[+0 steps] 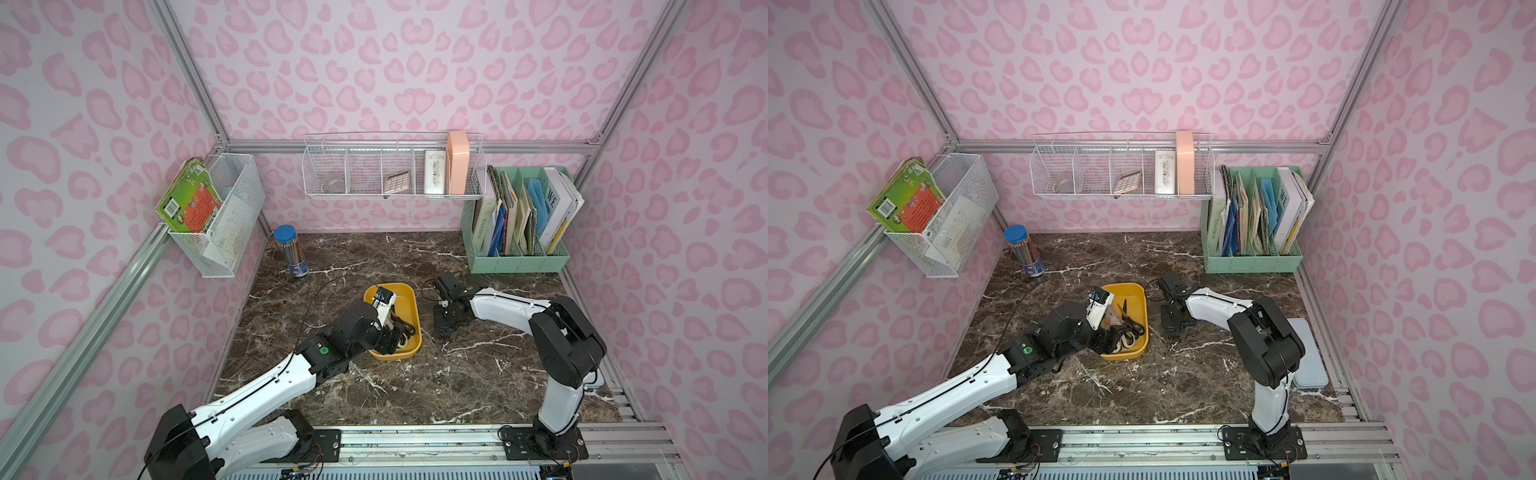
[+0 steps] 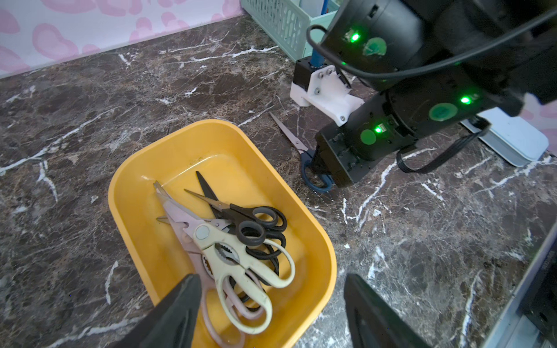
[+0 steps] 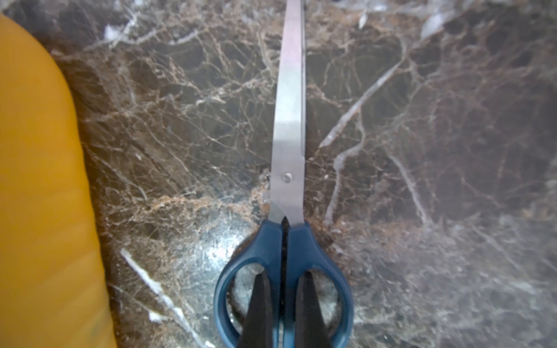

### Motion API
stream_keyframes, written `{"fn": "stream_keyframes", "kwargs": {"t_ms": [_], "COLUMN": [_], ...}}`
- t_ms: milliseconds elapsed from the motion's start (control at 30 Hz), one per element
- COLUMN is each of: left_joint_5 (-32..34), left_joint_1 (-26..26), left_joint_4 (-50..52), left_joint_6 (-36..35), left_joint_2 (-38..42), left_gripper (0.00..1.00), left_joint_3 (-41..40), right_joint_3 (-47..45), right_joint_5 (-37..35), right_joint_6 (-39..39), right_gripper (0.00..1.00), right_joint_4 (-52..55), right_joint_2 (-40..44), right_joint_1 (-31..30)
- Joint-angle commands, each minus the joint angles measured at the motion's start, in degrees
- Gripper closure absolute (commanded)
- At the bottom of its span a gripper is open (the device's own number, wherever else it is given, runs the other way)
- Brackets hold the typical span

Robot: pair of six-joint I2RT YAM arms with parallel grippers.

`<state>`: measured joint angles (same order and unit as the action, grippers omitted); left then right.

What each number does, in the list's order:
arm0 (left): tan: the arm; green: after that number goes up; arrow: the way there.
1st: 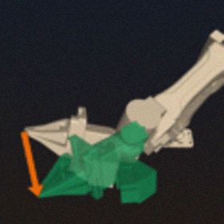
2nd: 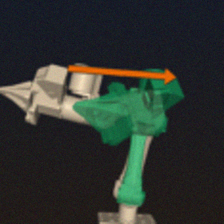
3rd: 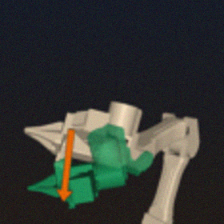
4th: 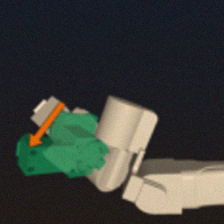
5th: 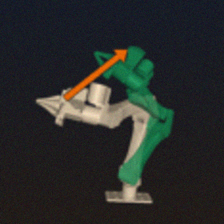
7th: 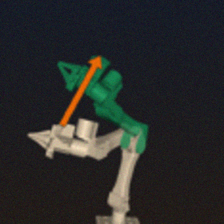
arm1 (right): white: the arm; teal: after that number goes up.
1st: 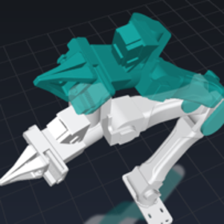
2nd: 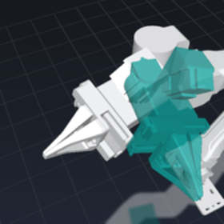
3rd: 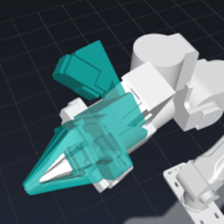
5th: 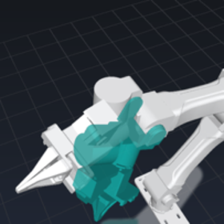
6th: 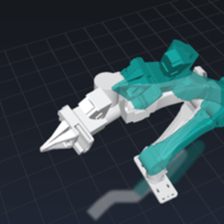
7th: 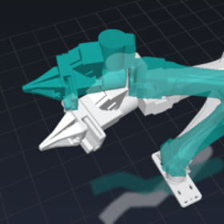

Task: Put the scissors into the storage box
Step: Pick up the scissors from the center of the board, then place the scissors in the storage box.

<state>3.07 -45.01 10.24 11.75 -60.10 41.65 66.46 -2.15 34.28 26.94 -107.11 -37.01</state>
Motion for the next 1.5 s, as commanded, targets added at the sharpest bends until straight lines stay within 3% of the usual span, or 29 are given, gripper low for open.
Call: {"fn": "stream_keyframes", "kwargs": {"t_ms": [0,267,533,833,1000,1200,1333,1467], "left_joint_5": [-4.06,0.08,6.06,9.46,15.19,17.01,18.87,22.52], "left_joint_1": [-0.07,1.21,9.60,16.75,18.06,18.73,18.97,18.95], "left_joint_4": [-2.07,1.04,8.25,10.34,15.48,17.02,18.17,21.21], "left_joint_6": [-3.44,-3.38,3.60,11.73,15.67,16.03,16.80,18.25], "left_joint_2": [0.64,-0.30,-1.67,2.75,4.18,5.89,5.96,6.93], "left_gripper": [0.18,0.13,0.13,0.08,0.06,0.03,0.03,0.02], "left_joint_3": [-0.40,0.44,0.49,-4.46,-4.47,-4.98,-4.67,-4.03], "right_joint_3": [0.35,5.04,12.96,20.04,19.72,18.89,20.23,23.08], "right_joint_5": [0.08,-0.33,2.25,9.22,10.79,10.88,9.25,9.50], "right_joint_6": [-0.42,-0.78,-0.63,-2.92,-1.88,0.68,1.55,-0.31], "right_gripper": [1.00,1.00,1.00,1.00,1.00,1.00,0.86,0.60], "right_joint_4": [4.50,7.46,10.76,9.17,8.90,8.96,9.46,9.97], "right_joint_2": [0.05,4.66,5.99,0.20,-2.49,-5.57,-7.60,-8.11], "right_joint_1": [-0.04,-0.77,-5.29,-15.09,-15.54,-14.87,-13.58,-13.26]}}
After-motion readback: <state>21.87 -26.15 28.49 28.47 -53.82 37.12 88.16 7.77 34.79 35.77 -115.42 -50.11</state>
